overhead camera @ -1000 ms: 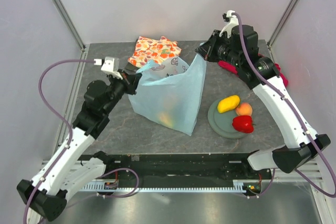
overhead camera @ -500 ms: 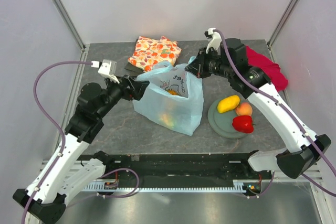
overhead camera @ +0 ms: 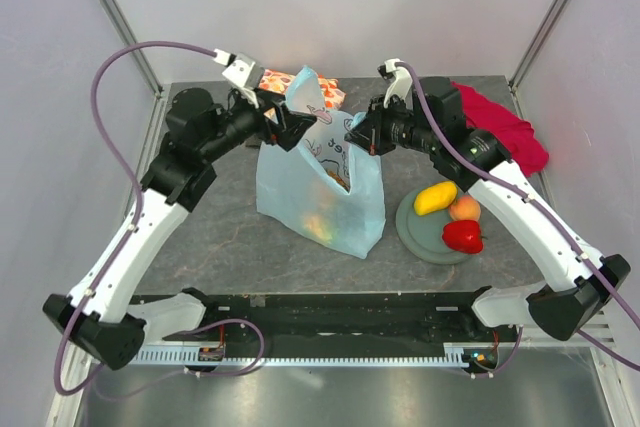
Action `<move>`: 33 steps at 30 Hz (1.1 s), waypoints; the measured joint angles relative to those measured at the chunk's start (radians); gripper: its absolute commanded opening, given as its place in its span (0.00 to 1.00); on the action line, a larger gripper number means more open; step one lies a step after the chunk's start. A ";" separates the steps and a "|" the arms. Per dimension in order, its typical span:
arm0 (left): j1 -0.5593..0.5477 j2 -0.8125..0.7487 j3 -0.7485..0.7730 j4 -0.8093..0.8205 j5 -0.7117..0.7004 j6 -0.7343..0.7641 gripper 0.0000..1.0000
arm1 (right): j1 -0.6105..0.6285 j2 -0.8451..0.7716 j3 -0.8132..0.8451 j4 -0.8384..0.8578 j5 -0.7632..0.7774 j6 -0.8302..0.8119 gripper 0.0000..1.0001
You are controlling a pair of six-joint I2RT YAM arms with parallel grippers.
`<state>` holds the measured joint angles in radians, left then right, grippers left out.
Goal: Place the fruits into the plastic bag
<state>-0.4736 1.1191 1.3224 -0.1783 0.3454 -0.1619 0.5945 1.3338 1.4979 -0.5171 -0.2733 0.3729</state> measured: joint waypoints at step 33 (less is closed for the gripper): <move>-0.017 0.455 0.277 -0.105 -0.296 0.190 0.02 | 0.004 -0.020 -0.027 -0.019 0.025 0.002 0.44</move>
<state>-0.4908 1.5745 1.5997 -0.2829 0.0498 0.0277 0.5983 1.3140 1.4712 -0.5358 -0.2485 0.3744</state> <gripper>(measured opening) 0.041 0.114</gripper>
